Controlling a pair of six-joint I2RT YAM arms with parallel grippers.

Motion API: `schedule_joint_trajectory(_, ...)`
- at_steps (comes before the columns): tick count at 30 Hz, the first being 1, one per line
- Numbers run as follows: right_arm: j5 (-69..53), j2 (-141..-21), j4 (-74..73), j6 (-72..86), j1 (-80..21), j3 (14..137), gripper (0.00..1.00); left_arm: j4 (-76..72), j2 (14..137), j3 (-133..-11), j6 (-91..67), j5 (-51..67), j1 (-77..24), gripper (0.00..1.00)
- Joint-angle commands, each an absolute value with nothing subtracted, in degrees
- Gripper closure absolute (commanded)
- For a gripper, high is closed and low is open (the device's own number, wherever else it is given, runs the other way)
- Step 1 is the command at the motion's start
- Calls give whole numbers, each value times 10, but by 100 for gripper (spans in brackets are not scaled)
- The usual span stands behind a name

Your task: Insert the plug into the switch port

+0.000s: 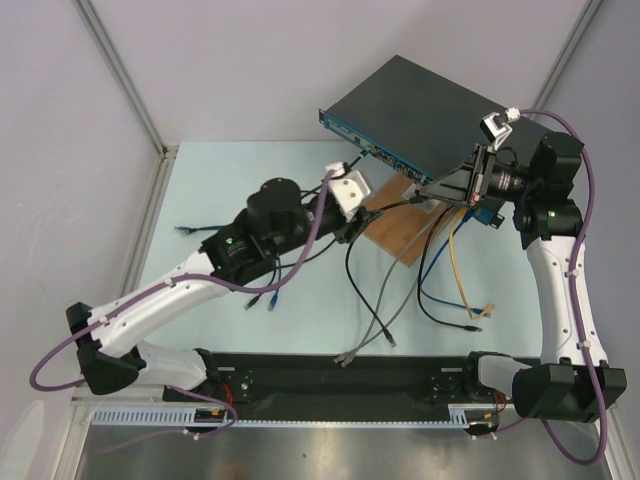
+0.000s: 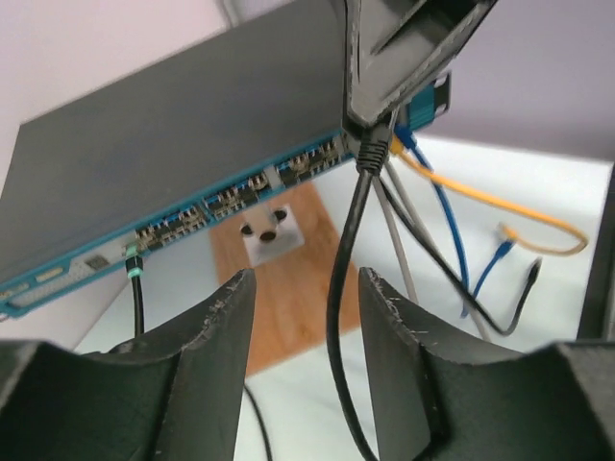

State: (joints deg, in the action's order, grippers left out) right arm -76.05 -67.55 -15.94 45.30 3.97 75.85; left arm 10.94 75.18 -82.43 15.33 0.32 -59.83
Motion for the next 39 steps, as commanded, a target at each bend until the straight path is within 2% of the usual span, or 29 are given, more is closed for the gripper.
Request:
schedule_joint_trajectory(1, -797, -673, -99, 471, 38, 761, 100, 20, 712, -791, 113, 132, -583, 49)
schedule_joint_trajectory(9, -818, -673, -75, 496, 36, 760, 100, -59, 704, -745, 141, 187, -583, 50)
schedule_joint_trajectory(13, -824, -671, -74, 497, 28, 758, 100, -99, 713, -740, 148, 200, -583, 54)
schedule_joint_trajectory(19, -826, -665, -73, 497, 21, 757, 100, -117, 730, -746, 156, 203, -583, 60)
schedule_joint_trajectory(26, -825, -663, -73, 498, 16, 756, 100, -113, 741, -743, 163, 205, -583, 59)
schedule_joint_trajectory(39, -826, -665, -57, 504, 6, 757, 100, -124, 752, -743, 149, 199, -583, 75)
